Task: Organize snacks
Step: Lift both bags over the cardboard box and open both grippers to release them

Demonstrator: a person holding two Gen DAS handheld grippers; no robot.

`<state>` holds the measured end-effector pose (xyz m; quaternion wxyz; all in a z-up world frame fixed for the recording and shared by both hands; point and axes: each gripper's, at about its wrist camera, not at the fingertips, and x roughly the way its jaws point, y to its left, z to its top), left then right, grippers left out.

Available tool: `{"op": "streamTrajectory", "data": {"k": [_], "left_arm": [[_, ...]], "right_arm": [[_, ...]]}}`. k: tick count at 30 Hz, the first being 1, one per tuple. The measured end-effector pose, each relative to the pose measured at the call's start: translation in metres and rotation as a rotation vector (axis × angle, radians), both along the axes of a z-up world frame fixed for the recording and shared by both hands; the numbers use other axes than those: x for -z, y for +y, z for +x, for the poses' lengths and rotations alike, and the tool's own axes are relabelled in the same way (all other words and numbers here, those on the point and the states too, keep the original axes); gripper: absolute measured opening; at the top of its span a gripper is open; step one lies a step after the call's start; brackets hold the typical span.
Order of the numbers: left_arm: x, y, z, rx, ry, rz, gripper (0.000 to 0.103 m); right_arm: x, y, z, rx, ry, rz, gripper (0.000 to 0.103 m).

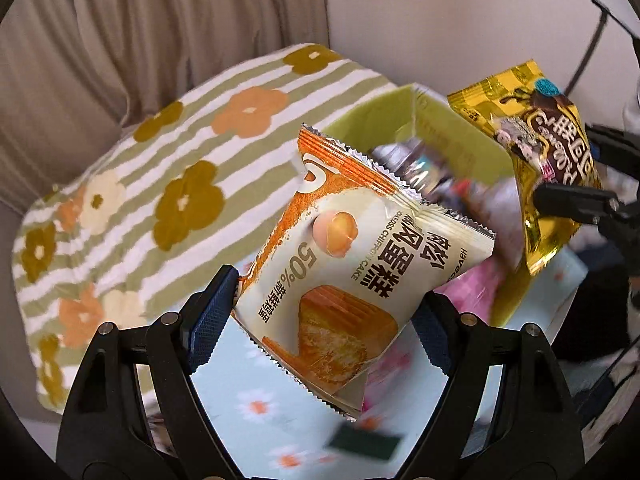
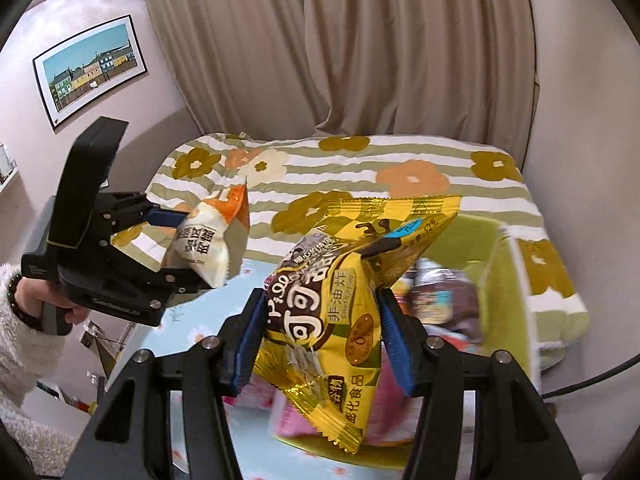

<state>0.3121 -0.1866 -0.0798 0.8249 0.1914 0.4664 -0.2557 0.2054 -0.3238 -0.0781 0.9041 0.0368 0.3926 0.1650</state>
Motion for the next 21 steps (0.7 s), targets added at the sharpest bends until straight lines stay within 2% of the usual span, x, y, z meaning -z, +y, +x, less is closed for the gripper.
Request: {"op": "streamTrajectory", "data": {"k": [6,11,15,18,19,21], "left_arm": [[0.014,-0.063,0.013,-0.038,0.045,-0.008,0.080],[0.031,-0.108,0.028,-0.006,0.074,0.031,0.080],[0.043,-0.126,0.042,0.017,0.100,0.035,0.083],[0.054,-0.129,0.053,0.003,0.137,0.041,0.094],[0.056,-0.129,0.053,-0.005,0.145,0.040,0.101],[0.057,-0.124,0.052,-0.013,0.153,0.020,0.103]], "right_arm": [[0.005,-0.057,0.007,0.011,0.019,0.015,0.051],[0.011,-0.081,0.016,0.043,0.032,0.028,0.051],[0.015,-0.095,0.021,0.075,0.040,0.033,0.051],[0.020,-0.101,0.026,0.082,0.054,0.048,0.051],[0.021,-0.102,0.028,0.082,0.057,0.048,0.051],[0.023,-0.104,0.031,0.086,0.062,0.053,0.051]]}}
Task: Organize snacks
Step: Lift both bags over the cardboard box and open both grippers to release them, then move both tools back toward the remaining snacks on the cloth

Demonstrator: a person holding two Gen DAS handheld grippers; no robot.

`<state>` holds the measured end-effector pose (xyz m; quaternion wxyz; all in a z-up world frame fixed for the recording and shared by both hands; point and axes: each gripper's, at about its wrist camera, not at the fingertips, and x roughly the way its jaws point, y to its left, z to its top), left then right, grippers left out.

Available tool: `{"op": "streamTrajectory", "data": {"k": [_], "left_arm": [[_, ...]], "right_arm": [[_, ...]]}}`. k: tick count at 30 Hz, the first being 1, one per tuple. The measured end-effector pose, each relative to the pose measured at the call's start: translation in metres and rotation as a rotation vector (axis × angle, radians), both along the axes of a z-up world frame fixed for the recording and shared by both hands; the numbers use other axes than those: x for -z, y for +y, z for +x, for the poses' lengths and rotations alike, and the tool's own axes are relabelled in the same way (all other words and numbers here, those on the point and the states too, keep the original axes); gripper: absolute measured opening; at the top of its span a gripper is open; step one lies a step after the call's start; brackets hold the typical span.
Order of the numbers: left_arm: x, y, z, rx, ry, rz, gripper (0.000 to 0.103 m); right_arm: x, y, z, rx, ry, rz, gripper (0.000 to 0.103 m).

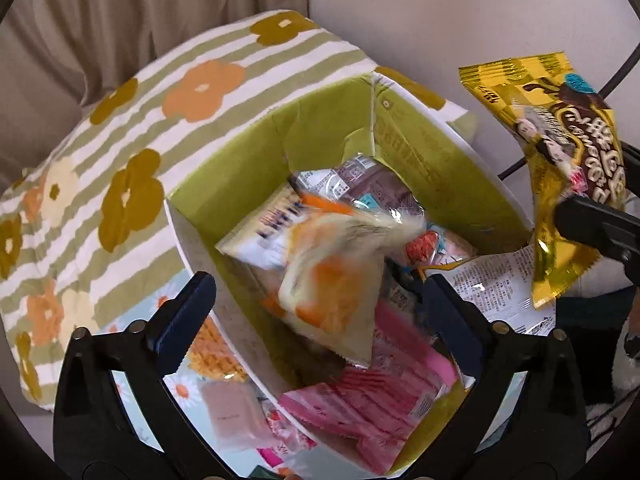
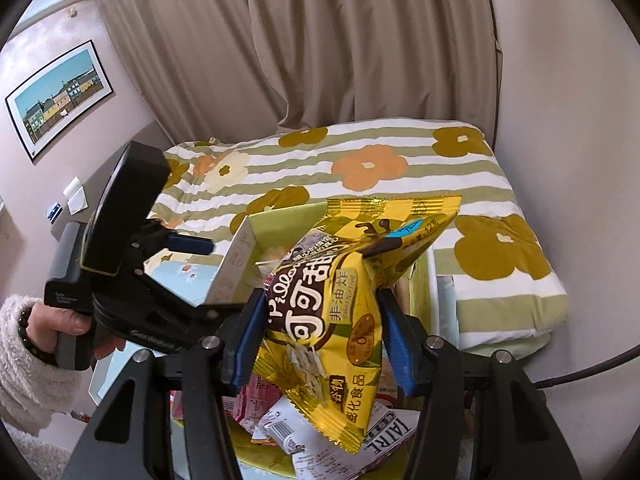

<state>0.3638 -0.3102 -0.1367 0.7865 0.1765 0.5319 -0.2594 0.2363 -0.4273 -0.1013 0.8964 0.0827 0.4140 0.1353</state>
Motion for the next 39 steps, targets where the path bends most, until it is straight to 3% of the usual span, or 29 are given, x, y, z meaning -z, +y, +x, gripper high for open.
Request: {"op": "streamTrajectory", "data": {"k": [9,17,18,20,21,22,33,39], "left_arm": [[-0.001,0.037,-0.022,-0.088,-0.002,-0.040,0.103],[-0.001,0.057,-0.033,-0.149,0.020,-0.084,0.103],[-0.001,0.060,-0.035,-0.154,0.018,-0.085,0.102],[-0.002,0.063,-0.038,-0.159,0.007,-0.077,0.102],[-0.003,0.065,-0.041,-0.158,-0.003,-0.072,0.102],[-0.005,0.066,-0.045,-0.158,-0.015,-0.067,0.102],[-0.019,0.095,-0.083,-0.219,-0.076,-0.086,0.103],[-0.039,0.126,-0.109,-0.277,-0.140,-0.068,0.103]], "right_arm": [[0.009,0.003,0.005,-0.009,0.033,0.005,0.051],[0.030,0.010,0.037,-0.036,0.102,-0.029,0.052],[0.033,0.011,0.040,-0.026,0.102,-0.048,0.055],[0.036,0.013,0.040,-0.021,0.078,-0.065,0.080],[0.036,0.014,0.038,-0.019,0.071,-0.071,0.097],[0.035,0.014,0.036,-0.015,0.066,-0.075,0.100],[0.010,0.021,-0.007,-0.009,0.001,-0.051,0.100],[-0.018,0.030,-0.025,-0.003,-0.098,-0.063,0.100]]}}
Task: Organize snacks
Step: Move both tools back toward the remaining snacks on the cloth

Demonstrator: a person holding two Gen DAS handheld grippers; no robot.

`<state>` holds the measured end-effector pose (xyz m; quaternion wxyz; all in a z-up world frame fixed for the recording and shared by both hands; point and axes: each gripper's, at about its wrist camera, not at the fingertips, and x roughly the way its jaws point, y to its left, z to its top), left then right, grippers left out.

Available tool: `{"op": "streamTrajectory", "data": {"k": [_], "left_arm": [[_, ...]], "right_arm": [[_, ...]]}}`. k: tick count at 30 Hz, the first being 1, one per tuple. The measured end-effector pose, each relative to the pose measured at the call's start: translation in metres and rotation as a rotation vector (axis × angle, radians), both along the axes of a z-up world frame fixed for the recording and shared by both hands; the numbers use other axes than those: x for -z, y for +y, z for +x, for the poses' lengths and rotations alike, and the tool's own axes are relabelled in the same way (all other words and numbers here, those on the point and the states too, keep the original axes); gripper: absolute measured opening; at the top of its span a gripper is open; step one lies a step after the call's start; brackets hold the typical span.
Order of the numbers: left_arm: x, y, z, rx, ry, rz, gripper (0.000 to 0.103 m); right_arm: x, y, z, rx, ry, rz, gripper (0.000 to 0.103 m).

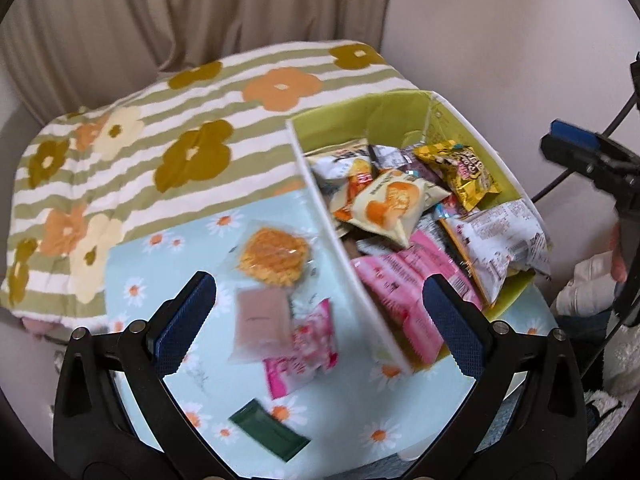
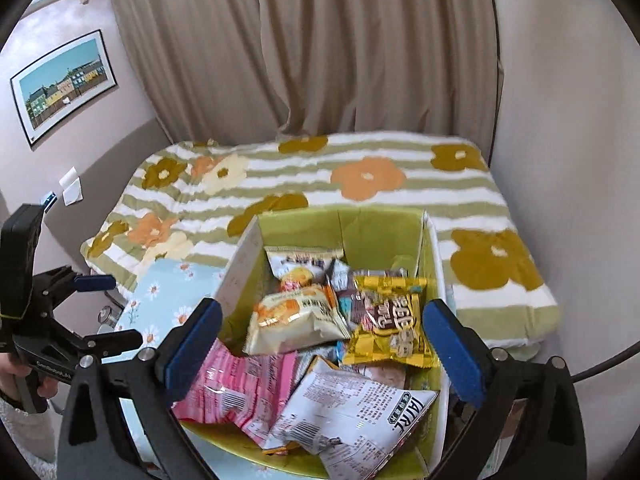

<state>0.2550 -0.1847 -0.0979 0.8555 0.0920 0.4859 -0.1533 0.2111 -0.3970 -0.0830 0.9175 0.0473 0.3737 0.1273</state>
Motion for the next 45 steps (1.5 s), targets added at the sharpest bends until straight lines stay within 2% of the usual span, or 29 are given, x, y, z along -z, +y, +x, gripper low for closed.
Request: {"op": "streamTrajectory", "data": {"k": [8,11,17,25,31,33,36,42,45], "left_arm": [[-0.022,0.070,-0.033,-0.158,-0.057,0.026,0.103],[-0.024,0.092,-0.041,-0.189,-0.070,0.038,0.103],[-0.019,0.127,-0.041,-0.200,-0.058,0.014,0.103],[-0.002,0.172,-0.015,-0.108,-0.011,-0.032,0.102],[0.015,0.196,0.008,0.010,0.034,-0.041,0.102],[0.021,0.200,0.016,0.060,0.055,-0.054,0.102],[0.031,0.198,0.027,0.120,0.078,-0.056,0.102],[0.057,0.176,0.048,0.239,0.167,-0.080,0.102],[0.071,0.158,0.052,0.282,0.197,-0.082,0.102]], "right_arm": [[-0.024,0.026,-0.018,-0.081,-0.075,0.061,0.100],[-0.028,0.045,-0.024,-0.091,-0.098,0.043,0.100],[-0.028,0.087,-0.029,-0.103,-0.100,0.034,0.100],[-0.002,0.155,-0.034,-0.009,-0.026,0.033,0.100],[0.022,0.202,-0.047,0.109,0.035,0.025,0.100],[0.029,0.215,-0.052,0.163,0.046,-0.014,0.100],[0.040,0.234,-0.061,0.237,0.061,-0.076,0.100],[0.063,0.250,-0.081,0.324,0.103,-0.038,0.100],[0.085,0.254,-0.089,0.353,0.141,-0.028,0.100]]}}
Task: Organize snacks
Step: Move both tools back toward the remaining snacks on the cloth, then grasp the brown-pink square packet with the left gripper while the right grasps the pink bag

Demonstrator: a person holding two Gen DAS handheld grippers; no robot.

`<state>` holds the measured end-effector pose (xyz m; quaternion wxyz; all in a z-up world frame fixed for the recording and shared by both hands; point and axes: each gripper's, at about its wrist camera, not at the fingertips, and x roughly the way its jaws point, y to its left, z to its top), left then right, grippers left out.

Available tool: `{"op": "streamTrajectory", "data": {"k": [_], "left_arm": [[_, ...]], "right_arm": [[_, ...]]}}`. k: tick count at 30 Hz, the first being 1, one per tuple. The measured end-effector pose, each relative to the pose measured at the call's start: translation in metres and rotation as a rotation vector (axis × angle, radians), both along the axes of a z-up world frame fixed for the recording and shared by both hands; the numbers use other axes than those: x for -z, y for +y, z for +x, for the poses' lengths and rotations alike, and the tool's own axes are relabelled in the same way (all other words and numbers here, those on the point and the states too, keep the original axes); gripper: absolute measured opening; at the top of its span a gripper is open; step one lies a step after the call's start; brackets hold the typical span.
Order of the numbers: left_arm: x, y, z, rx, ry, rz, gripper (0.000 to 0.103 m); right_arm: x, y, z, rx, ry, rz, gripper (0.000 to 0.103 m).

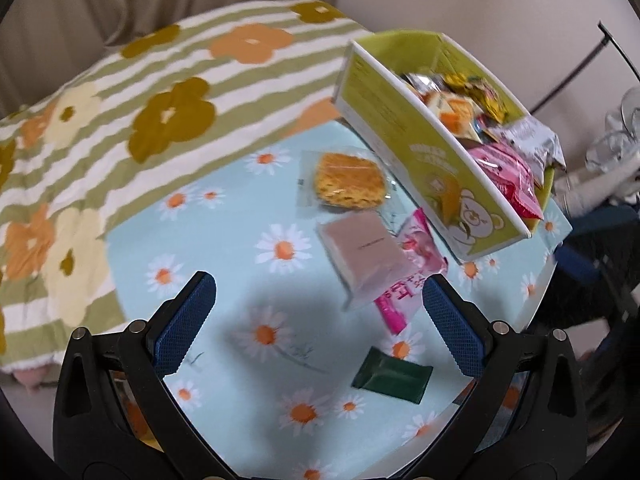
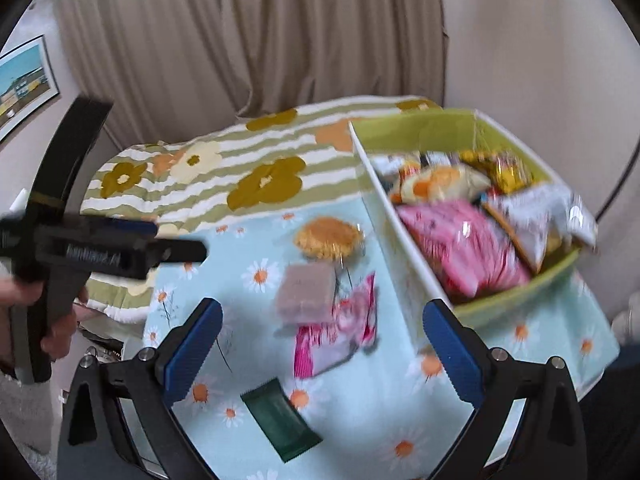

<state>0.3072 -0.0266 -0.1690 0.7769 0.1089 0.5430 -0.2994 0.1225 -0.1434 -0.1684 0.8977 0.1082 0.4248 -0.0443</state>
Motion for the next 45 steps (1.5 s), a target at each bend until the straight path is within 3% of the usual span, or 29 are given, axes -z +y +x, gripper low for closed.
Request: {"op": "streamTrajectory", "data": {"k": [9,17,22,28,31,45], "left_arm": [[0.078,-0.067,0.021,0.014,0.147,0.033,0.102],[0.127,-0.096,0.034,-0.043,0.174,0.086,0.102],[0.137,-0.102,0.034,-0.071,0.153,0.120,0.095],[0.142,-0.099,0.037,-0.098,0.170,0.110,0.076],[0.141,-0.101,0.035,-0.072,0.148,0.110,0.071],[0.137,-0.058,0.030,-0.060,0.126,0.127,0.066]], "right_arm": [[0.078,0.006,-0.005,0.011,0.025,-0.018,0.100],[0.115,0.006,0.004,0.018,0.021,-0.025,0.099],[0.126,0.001,0.013,0.003,0.014,-0.020,0.099],[0.130,0.000,0.018,-0.012,0.009,-0.030,0.099],[0.130,-0.004,0.022,-0.011,0.010,-0.028,0.099],[0.132,0.002,0.045,-0.033,0.012,-0.038,0.099]]}}
